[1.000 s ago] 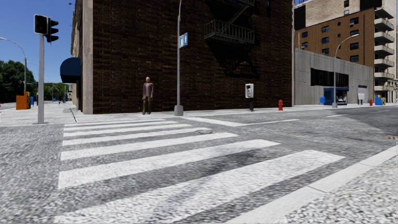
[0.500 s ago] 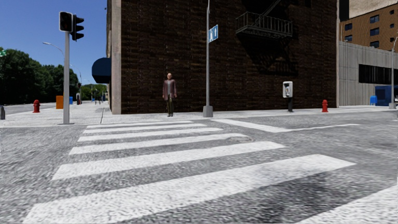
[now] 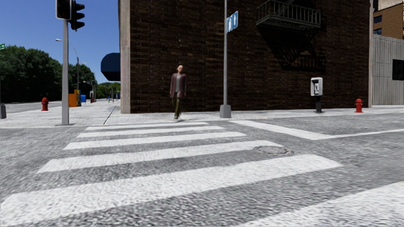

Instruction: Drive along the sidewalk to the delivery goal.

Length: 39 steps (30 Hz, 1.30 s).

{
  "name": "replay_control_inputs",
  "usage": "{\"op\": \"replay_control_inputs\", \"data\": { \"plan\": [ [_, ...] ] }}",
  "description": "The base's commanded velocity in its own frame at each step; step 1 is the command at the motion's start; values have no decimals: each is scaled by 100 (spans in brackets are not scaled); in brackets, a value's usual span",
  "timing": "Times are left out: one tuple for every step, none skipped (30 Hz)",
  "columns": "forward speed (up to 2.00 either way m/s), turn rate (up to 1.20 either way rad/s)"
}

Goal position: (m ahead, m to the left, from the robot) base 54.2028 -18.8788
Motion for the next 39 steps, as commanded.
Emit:
{"op": "replay_control_inputs", "data": {
  "plan": [
    [179, 0],
    [178, 0],
    [177, 0],
    [177, 0],
    [176, 0],
    [176, 0],
    [176, 0],
    [176, 0],
    [175, 0],
    [168, -3],
    [161, -14],
    [161, -14],
    [149, 0],
    [149, 0],
    [149, 0],
    [149, 0],
    [149, 0],
    [149, 0],
    [149, 0],
    [148, 19],
    [149, 35],
    [149, 35],
    [151, 50],
    [152, 66],
    [152, 75],
    [152, 75],
    [152, 79],
    [152, 80],
    [152, 84],
    [152, 84],
    [152, 90],
    [152, 95],
    [152, 99],
    [152, 99],
    [152, 106],
    [152, 109],
    [152, 109],
    [152, 109],
    [152, 110]
  ]
}}
